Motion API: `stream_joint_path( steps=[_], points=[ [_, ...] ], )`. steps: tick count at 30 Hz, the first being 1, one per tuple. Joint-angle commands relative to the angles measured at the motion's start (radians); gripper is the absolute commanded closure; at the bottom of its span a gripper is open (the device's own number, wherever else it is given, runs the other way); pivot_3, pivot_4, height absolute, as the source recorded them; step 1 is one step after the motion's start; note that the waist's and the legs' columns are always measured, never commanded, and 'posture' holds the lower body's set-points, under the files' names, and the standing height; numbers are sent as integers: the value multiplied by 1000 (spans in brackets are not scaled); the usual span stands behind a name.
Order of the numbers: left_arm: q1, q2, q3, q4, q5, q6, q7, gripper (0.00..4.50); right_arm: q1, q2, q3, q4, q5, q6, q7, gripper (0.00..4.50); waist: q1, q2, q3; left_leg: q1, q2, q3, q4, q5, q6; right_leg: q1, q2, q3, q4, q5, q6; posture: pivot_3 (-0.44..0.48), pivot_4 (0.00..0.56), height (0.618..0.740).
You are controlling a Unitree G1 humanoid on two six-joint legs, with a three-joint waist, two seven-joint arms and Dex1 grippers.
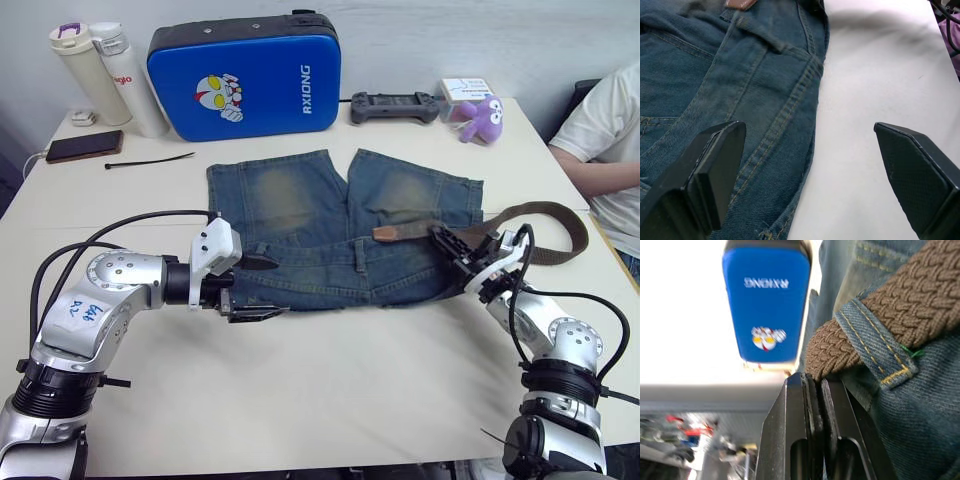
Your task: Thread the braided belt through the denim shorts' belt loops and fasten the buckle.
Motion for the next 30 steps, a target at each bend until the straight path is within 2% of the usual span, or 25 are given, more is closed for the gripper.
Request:
stream_joint_path(
  steps=[1,8,13,19,30],
  points=[
    [-10,9,18,-22,-3,-8,0,0,51,22,-33,-93,57,11,57,4444,0,0,0,0,0,0,0,0,0,0,0,0,0,0,0,0,150,740],
    [-22,9,13,-15,-3,-9,-7,0,138,18,29,-163,-27,24,119,4444,0,0,0,-1,0,0,0,0,0,0,0,0,0,0,0,0,150,740],
    [-31,2,2,-12,0,-11,-7,0,158,-3,84,-179,-151,-21,239,4444,0,0,0,-1,0,0,0,0,0,0,0,0,-1,0,0,0,150,740],
    [-29,-4,-1,-14,1,-11,-4,0,165,52,140,-208,-237,-69,340,4444,-3,0,0,0,0,0,0,0,0,0,0,0,-2,0,0,0,150,740],
    [-20,-11,3,-21,-1,-9,5,0,143,151,220,-216,-346,-103,389,4444,-26,0,0,2,1,0,-1,0,-1,0,1,1,-1,0,0,0,150,740]
  ],
)
